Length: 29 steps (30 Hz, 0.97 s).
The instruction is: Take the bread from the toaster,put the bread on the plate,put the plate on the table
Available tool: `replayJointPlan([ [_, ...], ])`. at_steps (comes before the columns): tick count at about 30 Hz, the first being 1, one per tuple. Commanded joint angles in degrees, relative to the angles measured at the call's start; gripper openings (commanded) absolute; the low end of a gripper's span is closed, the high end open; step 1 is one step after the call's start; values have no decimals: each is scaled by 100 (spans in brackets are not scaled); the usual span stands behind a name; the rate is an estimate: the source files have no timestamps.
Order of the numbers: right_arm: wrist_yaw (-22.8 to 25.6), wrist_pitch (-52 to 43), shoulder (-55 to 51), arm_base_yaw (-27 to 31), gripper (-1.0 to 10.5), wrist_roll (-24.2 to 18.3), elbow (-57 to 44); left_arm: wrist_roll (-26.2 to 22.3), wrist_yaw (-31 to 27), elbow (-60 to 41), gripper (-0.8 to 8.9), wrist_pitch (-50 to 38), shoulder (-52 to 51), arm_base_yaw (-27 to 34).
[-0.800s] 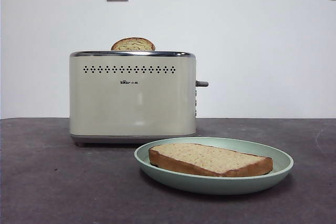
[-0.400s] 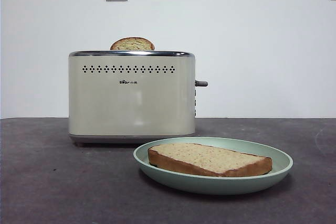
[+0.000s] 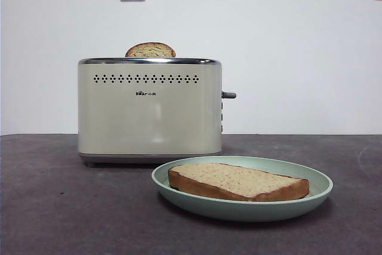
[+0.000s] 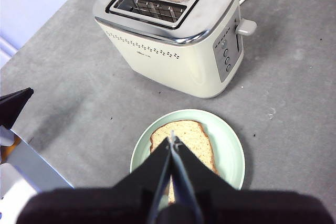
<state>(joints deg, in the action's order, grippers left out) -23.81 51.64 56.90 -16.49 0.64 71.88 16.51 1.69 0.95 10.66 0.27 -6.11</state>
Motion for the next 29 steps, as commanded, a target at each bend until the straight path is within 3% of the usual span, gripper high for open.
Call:
replayJointPlan([
  [1, 15, -9, -2, -7, 2, 37, -31, -63, -11, -76, -3, -31, -9, 15],
  [14, 13, 42, 11, 186, 2, 85, -44, -63, -11, -76, -3, -31, -9, 15],
  [16, 13, -66, -4, 337, 2, -531, -120, -63, -13, -79, -3, -28, -9, 15],
  [18, 11, -649, -153, 487, 2, -977, -442, -63, -13, -76, -3, -31, -9, 15],
  [20, 13, -1843, -466, 671, 2, -1001, -1126, -63, -13, -76, -3, -31, -9, 15],
  [25, 205, -5370, -1541, 1338, 2, -138, -3652, -63, -11, -76, -3, -28, -9, 15],
  [29, 695, -6402, -2457, 1814, 2, 483, -5353, -63, -13, -76, -3, -31, -9, 15],
])
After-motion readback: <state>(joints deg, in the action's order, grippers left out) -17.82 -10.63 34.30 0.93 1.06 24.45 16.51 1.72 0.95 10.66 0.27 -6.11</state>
